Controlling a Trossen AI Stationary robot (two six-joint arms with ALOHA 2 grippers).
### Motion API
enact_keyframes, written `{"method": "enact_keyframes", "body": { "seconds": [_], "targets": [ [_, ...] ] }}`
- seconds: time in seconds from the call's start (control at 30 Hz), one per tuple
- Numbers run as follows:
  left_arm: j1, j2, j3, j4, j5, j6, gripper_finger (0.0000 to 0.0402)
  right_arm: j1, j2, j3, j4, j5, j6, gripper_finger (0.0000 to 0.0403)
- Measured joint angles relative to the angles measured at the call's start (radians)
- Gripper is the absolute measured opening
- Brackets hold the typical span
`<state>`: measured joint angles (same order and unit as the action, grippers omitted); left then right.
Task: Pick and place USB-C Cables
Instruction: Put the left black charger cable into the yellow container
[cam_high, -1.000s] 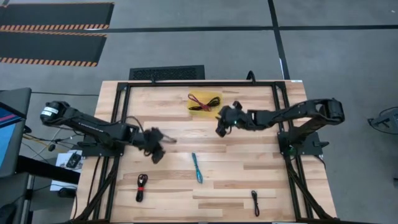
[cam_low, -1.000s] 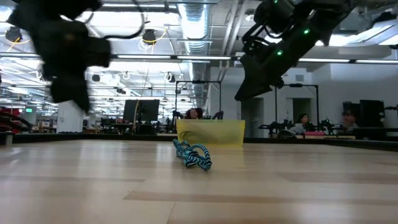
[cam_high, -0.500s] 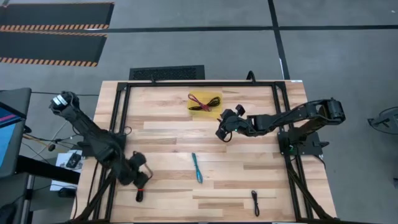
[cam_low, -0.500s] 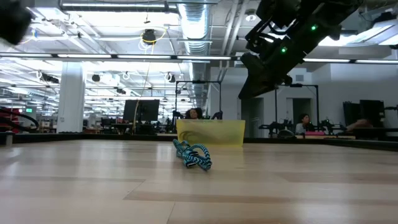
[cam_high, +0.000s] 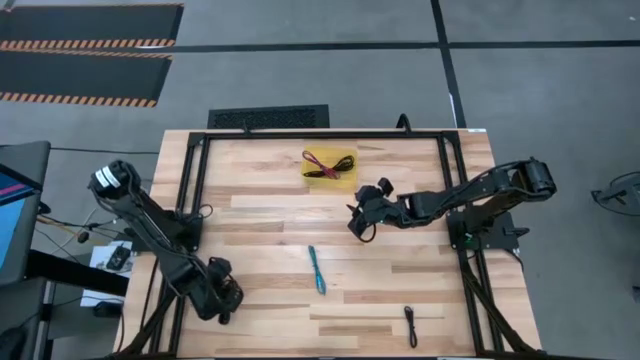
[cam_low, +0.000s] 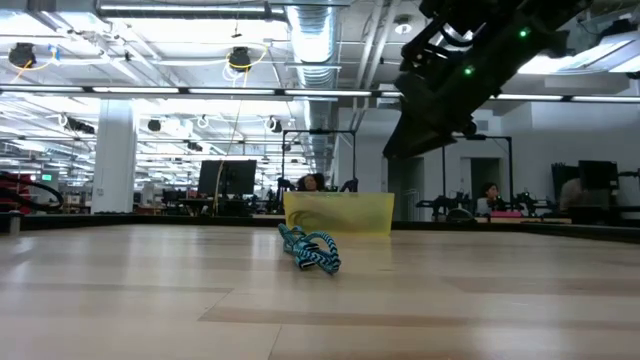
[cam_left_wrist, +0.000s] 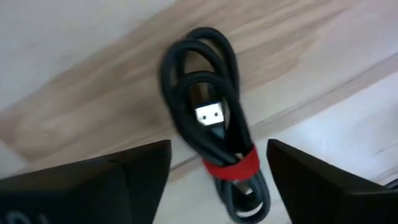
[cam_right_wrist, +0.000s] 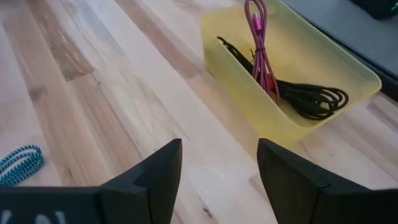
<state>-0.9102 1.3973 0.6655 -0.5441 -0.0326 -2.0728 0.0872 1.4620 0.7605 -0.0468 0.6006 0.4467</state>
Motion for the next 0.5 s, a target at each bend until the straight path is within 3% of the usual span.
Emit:
{"method": "enact_keyframes", "body": {
  "seconds": [0.13, 0.23, 0.37, 0.5],
  "targets": [
    [0.031, 0.058, 0.000, 0.053, 0.038, 0.066, 0.0286, 0.000, 0.000, 0.000, -0.008, 0.000, 0.001, 0.0234],
    [0.073, 0.077, 0.005, 0.047, 0.120, 0.164, 0.0284, 0.000, 0.000, 0.000, -0.017, 0.000, 0.001, 0.0234],
    [0.135, 0.073, 0.003, 0.010, 0.166, 0.263, 0.0239, 0.000, 0.000, 0.000, -0.044, 0.012, 0.001, 0.0234],
    [0.195, 0.065, 0.013, -0.040, 0.128, 0.402, 0.0157, 0.000, 0.000, 0.000, -0.047, 0.027, -0.001, 0.0234]
  ]
}}
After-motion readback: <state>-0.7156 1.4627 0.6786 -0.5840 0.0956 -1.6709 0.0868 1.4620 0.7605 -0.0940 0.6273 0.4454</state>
